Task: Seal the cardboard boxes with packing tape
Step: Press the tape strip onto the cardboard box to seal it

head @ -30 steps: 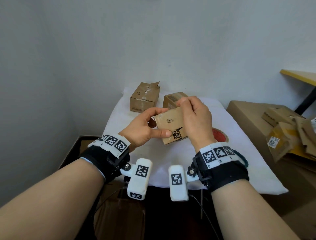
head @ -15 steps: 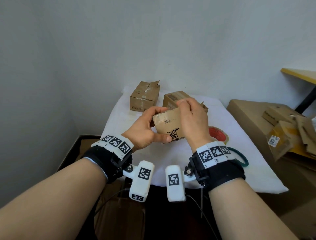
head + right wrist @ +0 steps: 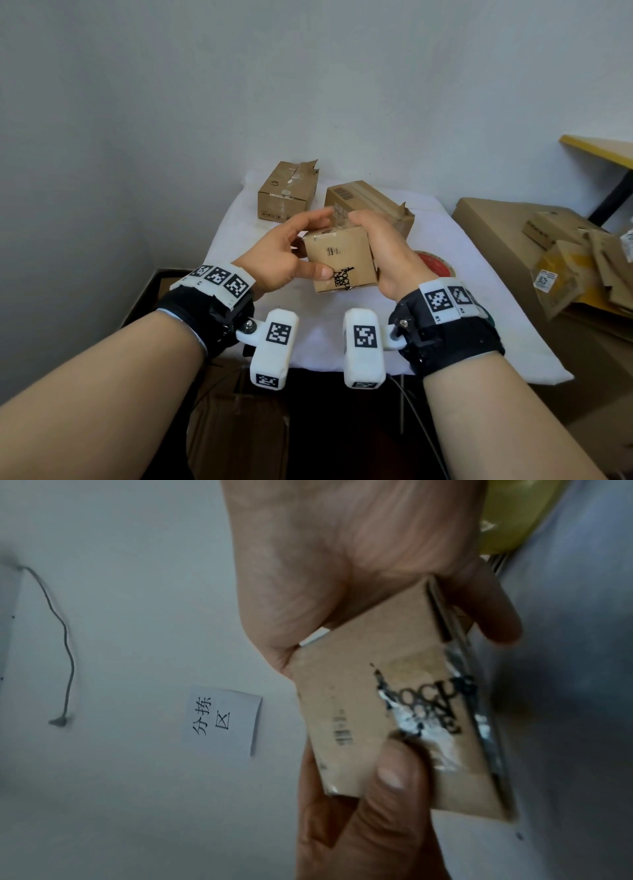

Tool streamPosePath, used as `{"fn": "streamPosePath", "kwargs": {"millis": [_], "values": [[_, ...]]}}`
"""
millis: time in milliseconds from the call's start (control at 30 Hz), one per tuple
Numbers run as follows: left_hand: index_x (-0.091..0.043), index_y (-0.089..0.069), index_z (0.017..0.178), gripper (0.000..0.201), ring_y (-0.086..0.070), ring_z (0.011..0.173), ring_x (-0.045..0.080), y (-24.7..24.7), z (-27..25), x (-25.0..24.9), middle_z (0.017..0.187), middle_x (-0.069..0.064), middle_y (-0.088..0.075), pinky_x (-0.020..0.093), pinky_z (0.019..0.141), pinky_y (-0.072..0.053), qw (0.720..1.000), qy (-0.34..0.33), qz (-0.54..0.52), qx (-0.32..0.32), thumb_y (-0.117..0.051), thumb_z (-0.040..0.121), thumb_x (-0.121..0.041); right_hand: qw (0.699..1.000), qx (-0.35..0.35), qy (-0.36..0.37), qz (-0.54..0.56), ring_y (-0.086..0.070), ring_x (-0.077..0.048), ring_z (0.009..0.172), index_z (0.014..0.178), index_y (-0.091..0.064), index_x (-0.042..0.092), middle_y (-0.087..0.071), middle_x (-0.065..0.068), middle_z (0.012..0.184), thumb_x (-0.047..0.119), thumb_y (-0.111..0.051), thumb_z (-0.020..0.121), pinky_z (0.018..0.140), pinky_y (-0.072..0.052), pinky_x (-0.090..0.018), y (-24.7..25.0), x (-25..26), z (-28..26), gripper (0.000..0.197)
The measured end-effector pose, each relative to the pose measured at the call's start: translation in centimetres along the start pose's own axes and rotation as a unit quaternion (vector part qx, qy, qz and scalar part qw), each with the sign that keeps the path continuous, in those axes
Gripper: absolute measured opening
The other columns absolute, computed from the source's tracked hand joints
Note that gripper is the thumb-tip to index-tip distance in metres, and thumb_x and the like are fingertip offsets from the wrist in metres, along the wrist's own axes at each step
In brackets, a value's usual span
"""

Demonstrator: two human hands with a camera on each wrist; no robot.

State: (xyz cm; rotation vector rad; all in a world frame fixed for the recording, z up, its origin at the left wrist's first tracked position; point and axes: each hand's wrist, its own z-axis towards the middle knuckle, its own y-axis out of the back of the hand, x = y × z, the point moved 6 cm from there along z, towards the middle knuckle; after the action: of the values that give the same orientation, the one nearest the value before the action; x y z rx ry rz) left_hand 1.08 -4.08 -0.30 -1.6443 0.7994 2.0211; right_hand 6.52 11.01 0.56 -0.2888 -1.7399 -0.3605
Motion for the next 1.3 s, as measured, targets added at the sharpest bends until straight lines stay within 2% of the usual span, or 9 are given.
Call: {"fn": "streamPosePath", "kwargs": {"millis": [200,300,433,567,667,833,967,1133,1300], "values": [[-0.052,-0.006,0.154,0.128,-0.061,0.112,0.01,-0.1,-0.1,-0.4,0.16,-0.011,-0.021,0.027,0.085,-0.057,1.0,-0.006,-0.004,0.013,-0.088,0.067,-0.007,0.999,-0.009,0.032,0.042,-0.068,-0.026,0.102,0.117,-0.056,0.025,-0.067,-0.005,0.115,0.037,-0.066,0.078,0.079,-0.058,-0.045,0.5,0.6,-0.1,0.042],[-0.045,-0.002,0.156,0.137,-0.059,0.12,0.01,0.6,0.0,0.0,0.159,-0.007,-0.027,0.023,0.09,-0.05,0.999,0.019,-0.049,0.004,-0.096,0.058,-0.032,0.995,-0.005,0.059,0.075,-0.069,-0.023,0.106,0.132,-0.052,0.029,-0.068,-0.004,0.12,0.025,-0.06,0.095,0.083,-0.059,-0.043,0.5,1.3,-0.5,0.038],[-0.048,0.002,0.155,0.159,-0.041,0.14,0.022,0.6,0.0,1.5,0.153,0.0,-0.042,0.047,0.111,-0.029,0.986,0.098,-0.138,0.01,-0.093,0.029,-0.066,0.989,0.009,0.104,0.104,-0.072,-0.021,0.1,0.132,-0.054,0.026,-0.072,-0.002,0.114,0.017,-0.056,0.097,0.083,-0.059,-0.043,0.3,2.1,-0.9,0.036],[-0.043,-0.021,0.154,0.139,-0.061,0.122,0.031,0.0,-0.4,1.6,0.137,0.009,-0.061,0.049,0.104,-0.041,0.97,0.132,-0.195,0.061,-0.09,0.036,-0.07,0.982,0.007,0.15,0.114,-0.071,-0.021,0.1,0.129,-0.056,0.024,-0.072,-0.005,0.12,0.014,-0.058,0.091,0.084,-0.057,-0.043,0.2,2.6,-0.8,0.039],[-0.029,-0.041,0.148,0.119,-0.064,0.116,0.038,-0.2,-0.3,1.2,0.132,0.016,-0.062,0.053,0.094,-0.053,0.961,0.118,-0.24,0.071,-0.091,0.046,-0.064,0.978,0.01,0.169,0.124,-0.071,-0.019,0.102,0.13,-0.055,0.023,-0.072,-0.003,0.123,0.019,-0.059,0.078,0.082,-0.058,-0.036,0.0,2.8,-0.8,0.052],[-0.038,-0.022,0.154,0.125,-0.065,0.113,0.043,0.4,0.4,1.2,0.134,0.013,-0.063,0.046,0.082,-0.058,0.961,0.095,-0.257,0.037,-0.096,0.054,-0.043,0.979,0.01,0.17,0.112,-0.072,-0.02,0.105,0.135,-0.052,0.025,-0.073,0.0,0.122,0.022,-0.062,0.078,0.082,-0.057,-0.039,0.0,2.7,-0.7,0.058],[-0.036,-0.028,0.152,0.116,-0.066,0.113,0.041,0.6,0.6,0.5,0.131,0.014,-0.065,0.043,0.082,-0.057,0.965,0.071,-0.25,0.033,-0.095,0.057,-0.038,0.985,0.07,0.148,0.049,-0.072,-0.015,0.107,0.141,-0.046,0.037,-0.072,0.011,0.122,0.036,-0.068,0.094,0.092,-0.058,-0.053,-0.7,2.2,-1.1,0.052],[-0.033,-0.032,0.15,0.093,-0.063,0.119,0.039,1.1,0.6,0.2,0.136,0.013,-0.062,0.05,0.094,-0.054,0.966,0.038,-0.254,0.019,-0.082,0.073,-0.016,0.982,0.113,0.148,-0.006,-0.069,-0.014,0.115,0.147,-0.038,0.044,-0.068,0.015,0.129,0.047,-0.082,0.079,0.096,-0.057,-0.05,-1.1,1.9,-1.3,0.081],[-0.03,-0.038,0.148,0.085,-0.064,0.119,0.035,1.1,0.5,-0.1,0.134,0.01,-0.064,0.042,0.09,-0.056,0.969,0.035,-0.243,0.017,-0.078,0.075,-0.015,0.977,0.13,0.169,-0.006,-0.067,-0.017,0.119,0.145,-0.041,0.045,-0.065,0.015,0.133,0.053,-0.074,0.084,0.098,-0.055,-0.053,-1.1,2.4,-1.5,0.07]]}}
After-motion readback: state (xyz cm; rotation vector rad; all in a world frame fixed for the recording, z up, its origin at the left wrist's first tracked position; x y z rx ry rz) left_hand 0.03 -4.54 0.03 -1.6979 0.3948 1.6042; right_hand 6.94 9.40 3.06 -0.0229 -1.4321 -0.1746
